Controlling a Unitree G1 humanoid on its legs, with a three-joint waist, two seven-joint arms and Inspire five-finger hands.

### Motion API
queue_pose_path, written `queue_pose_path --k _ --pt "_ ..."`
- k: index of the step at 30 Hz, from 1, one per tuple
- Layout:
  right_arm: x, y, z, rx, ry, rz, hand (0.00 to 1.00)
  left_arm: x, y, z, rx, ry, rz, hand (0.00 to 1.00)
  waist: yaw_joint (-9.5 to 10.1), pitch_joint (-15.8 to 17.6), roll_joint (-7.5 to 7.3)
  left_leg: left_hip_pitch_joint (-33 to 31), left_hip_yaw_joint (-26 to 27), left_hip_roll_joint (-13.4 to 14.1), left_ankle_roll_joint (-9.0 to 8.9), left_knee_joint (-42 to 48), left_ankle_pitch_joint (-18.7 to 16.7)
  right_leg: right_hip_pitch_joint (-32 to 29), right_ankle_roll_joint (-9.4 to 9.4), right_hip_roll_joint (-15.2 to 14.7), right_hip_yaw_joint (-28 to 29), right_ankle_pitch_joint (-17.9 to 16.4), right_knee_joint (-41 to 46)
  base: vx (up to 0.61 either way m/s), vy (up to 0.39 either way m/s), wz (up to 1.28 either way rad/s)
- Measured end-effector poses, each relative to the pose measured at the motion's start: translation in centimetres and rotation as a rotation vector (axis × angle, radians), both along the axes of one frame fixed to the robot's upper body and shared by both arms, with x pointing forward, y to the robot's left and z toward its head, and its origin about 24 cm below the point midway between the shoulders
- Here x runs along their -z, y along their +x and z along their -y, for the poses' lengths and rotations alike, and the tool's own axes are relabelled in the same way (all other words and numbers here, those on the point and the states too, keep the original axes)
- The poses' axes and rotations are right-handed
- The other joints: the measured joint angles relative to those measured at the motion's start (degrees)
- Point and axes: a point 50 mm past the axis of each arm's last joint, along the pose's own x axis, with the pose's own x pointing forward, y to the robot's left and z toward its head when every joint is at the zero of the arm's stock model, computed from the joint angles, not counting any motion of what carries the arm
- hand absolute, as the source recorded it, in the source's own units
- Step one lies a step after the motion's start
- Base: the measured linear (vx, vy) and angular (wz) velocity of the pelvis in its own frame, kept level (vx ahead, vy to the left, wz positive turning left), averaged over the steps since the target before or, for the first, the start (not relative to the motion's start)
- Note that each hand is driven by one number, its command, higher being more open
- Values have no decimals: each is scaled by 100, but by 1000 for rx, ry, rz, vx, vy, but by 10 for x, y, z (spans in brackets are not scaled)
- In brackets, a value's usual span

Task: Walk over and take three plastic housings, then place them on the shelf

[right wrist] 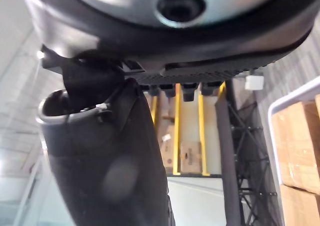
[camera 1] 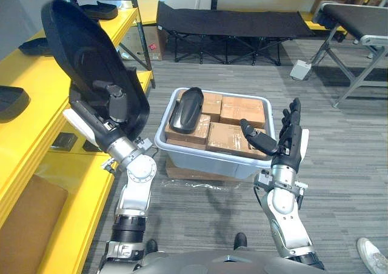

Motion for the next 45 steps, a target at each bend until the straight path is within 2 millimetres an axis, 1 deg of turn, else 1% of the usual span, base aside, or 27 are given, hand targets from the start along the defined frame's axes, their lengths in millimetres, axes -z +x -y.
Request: queue_pose_path --k 2,3,4,6,7,8,9,11,12,15,17,22,25,27,28,30,32,35,36,37,39,40,41,42,43,44,45 --pt "7 -5 0 -24 96 -29 100 2 0 8 67 1 -9 0 -4 -69 104 -22 23 0 0 1 -2 -41 -11 0 14 4 8 40 0 -6" --pt "11 -8 0 -29 140 -43 100 7 -4 11 124 -20 -20 0 -27 -97 150 -46 48 0 15 2 3 -82 31 0 31 33 29 50 -2 -7" --pt "14 -10 1 -28 159 -53 100 10 -6 13 161 -41 -29 0 -38 -99 164 -46 55 0 17 3 -1 -87 32 0 34 33 29 44 -2 -5" --pt "25 -20 10 -8 207 -98 100 27 -18 22 307 -158 -80 0 -107 -102 168 -37 67 0 20 3 -17 -78 39 1 33 28 29 41 -1 -2" --pt "28 -23 13 -1 218 -110 100 32 -21 22 335 -192 -96 0 -128 -101 166 -36 70 -1 23 4 -23 -77 42 1 33 25 30 34 0 -3" --pt "38 -27 18 2 257 -140 100 42 -25 21 428 -291 -132 0 -145 -99 163 -26 81 0 29 4 -34 -72 49 2 36 17 30 0 0 0" --pt "40 -29 20 5 262 -148 100 44 -25 21 446 -314 -139 0 -144 -99 163 -26 81 -1 29 4 -36 -70 52 1 36 14 30 0 0 0" --pt "56 -36 26 -10 269 -214 100 54 -31 18 564 -411 -164 0 -127 -98 162 -24 77 0 31 4 -53 -61 57 1 31 4 30 0 0 0" --pt "59 -38 27 -18 267 -228 100 56 -32 17 585 -419 -168 0 -120 -97 164 -23 77 -1 41 4 -61 -58 59 1 29 2 30 0 0 0" --pt "66 -40 24 -60 260 -270 100 55 -40 14 675 -430 -159 0 -87 -94 167 9 60 0 73 3 -80 -8 55 0 8 -26 30 -5 0 3" --pt "65 -39 23 -109 243 -267 100 47 -40 13 727 -385 -131 0 20 -90 178 53 26 0 73 4 -86 67 75 -3 -21 -85 30 -11 0 8" --pt "57 -26 12 -236 231 -221 100 25 -51 -2 689 -321 -17 0 94 -66 208 -89 -166 -2 75 193 -156 143 44 -18 -185 -128 29 -8 5 16" --pt "55 -21 6 -288 226 -205 100 16 -54 -5 677 -304 24 0 256 -46 222 -261 -480 -15 80 289 -165 256 54 -27 -491 -144 30 12 -1 52" --pt "54 -10 -9 -391 166 -216 100 14 -63 -13 635 -305 35 0 411 9 227 -276 -795 -37 73 296 -150 496 79 -27 -818 -201 30 26 -1 65" --pt "54 -8 -13 -420 142 -223 100 15 -66 -15 622 -307 30 0 462 10 224 -276 -853 -44 72 297 -150 541 88 -28 -875 -221 30 25 1 57" --pt "53 1 -28 -511 75 -227 100 21 -76 -25 580 -315 2 0 682 26 209 -289 -1067 -87 72 294 -151 674 116 -37 -1070 -294 30 19 5 47" --pt "49 9 -39 -561 61 -211 100 26 -83 -32 551 -326 -21 0 874 37 192 -326 -1174 -110 72 286 -150 728 119 -41 -1184 -332 30 20 7 33" --pt "38 24 -52 -612 49 -166 100 34 -95 -42 502 -344 -57 0 1036 83 117 -354 -1327 -138 30 283 -135 815 136 -44 -1325 -379 31 36 3 26" --pt "38 25 -53 -613 49 -162 100 34 -96 -42 501 -344 -60 0 1047 88 109 -354 -1336 -140 29 285 -136 824 139 -44 -1334 -382 32 41 4 14" --pt "35 28 -53 -615 50 -150 100 36 -97 -42 512 -347 -67 0 1118 107 79 -353 -1354 -144 26 304 -138 843 145 -47 -1359 -393 33 31 0 12" --pt "34 29 -53 -613 50 -148 100 37 -99 -41 541 -348 -76 0 1110 139 64 -374 -1417 -155 18 359 -148 946 157 -48 -1462 -441 44 30 -9 29" --pt "35 28 -52 -606 51 -153 100 37 -97 -37 577 -358 -69 0 1035 150 79 -490 -1411 -156 84 384 -93 985 176 -81 -1637 -561 194 8 -20 97" --pt "38 26 -45 -571 54 -164 100 35 -93 -31 642 -346 -62 0 837 171 74 -699 -1212 -168 466 404 -74 1034 188 -146 -2024 -699 382 -3 -24 131" --pt "39 25 -39 -541 57 -170 100 33 -89 -26 692 -333 -56 0 731 205 77 -787 -804 -77 705 455 -1 1080 204 -167 -2266 -760 482 -13 1 188" --pt "41 21 -24 -471 61 -178 100 29 -79 -13 801 -309 -41 0 602 307 132 -937 -129 87 896 554 192 1200 263 -230 -2607 -869 671 -5 34 159" --pt "44 18 -12 -427 55 -193 100 29 -73 -3 872 -310 -34 0 599 356 203 -968 164 129 893 556 400 1214 322 -315 -2755 -968 842 -7 108 137" --pt "47 15 -2 -398 49 -206 100 29 -71 7 923 -317 -31 0 635 381 274 -958 209 81 641 520 535 1213 377 -425 -2811 -1044 993 -10 161 60"
